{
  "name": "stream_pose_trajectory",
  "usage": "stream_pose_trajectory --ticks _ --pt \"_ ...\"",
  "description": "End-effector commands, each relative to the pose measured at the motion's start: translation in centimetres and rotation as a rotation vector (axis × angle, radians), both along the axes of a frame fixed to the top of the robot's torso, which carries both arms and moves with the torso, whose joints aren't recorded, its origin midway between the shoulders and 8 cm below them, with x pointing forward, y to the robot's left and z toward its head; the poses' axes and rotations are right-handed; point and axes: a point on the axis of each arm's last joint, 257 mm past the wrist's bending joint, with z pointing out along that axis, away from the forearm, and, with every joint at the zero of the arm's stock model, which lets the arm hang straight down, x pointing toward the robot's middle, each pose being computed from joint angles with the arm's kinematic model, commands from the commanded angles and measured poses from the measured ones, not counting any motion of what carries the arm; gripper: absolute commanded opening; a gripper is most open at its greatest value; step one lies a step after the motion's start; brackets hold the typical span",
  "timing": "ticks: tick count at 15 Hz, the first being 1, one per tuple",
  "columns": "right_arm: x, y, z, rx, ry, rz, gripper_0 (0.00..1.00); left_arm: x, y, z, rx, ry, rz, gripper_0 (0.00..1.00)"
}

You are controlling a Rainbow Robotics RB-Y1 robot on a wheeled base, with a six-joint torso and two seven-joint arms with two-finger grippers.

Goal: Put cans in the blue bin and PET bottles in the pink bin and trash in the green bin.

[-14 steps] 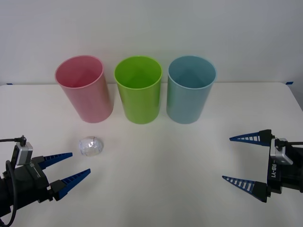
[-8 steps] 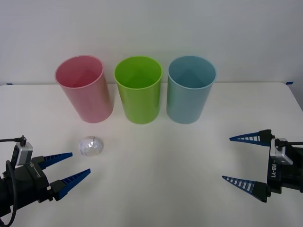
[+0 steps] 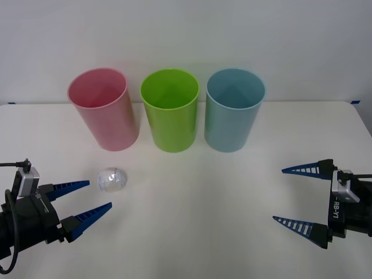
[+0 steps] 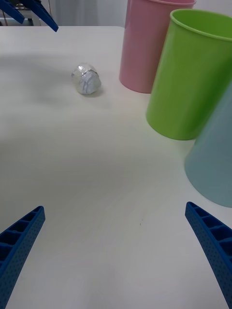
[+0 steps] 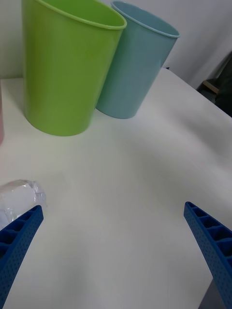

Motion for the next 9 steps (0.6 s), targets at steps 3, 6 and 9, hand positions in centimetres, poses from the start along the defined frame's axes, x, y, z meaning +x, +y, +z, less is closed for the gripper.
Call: stream_pose_trajectory --ticks 3,6,9 --pt "0.0 0.0 0.0 0.000 0.000 0.000 1.00 -0.1 0.1 -0.7 0.035 0.015 0.025 1.00" --pt "0.0 0.0 0.0 0.000 0.000 0.000 1.00 0.3 0.8 -1.0 0.052 0.054 0.087 1.00" --pt "0.0 0.0 0.0 0.000 0.000 0.000 1.00 1.1 1.7 -1.5 0.074 0.098 0.151 1.00"
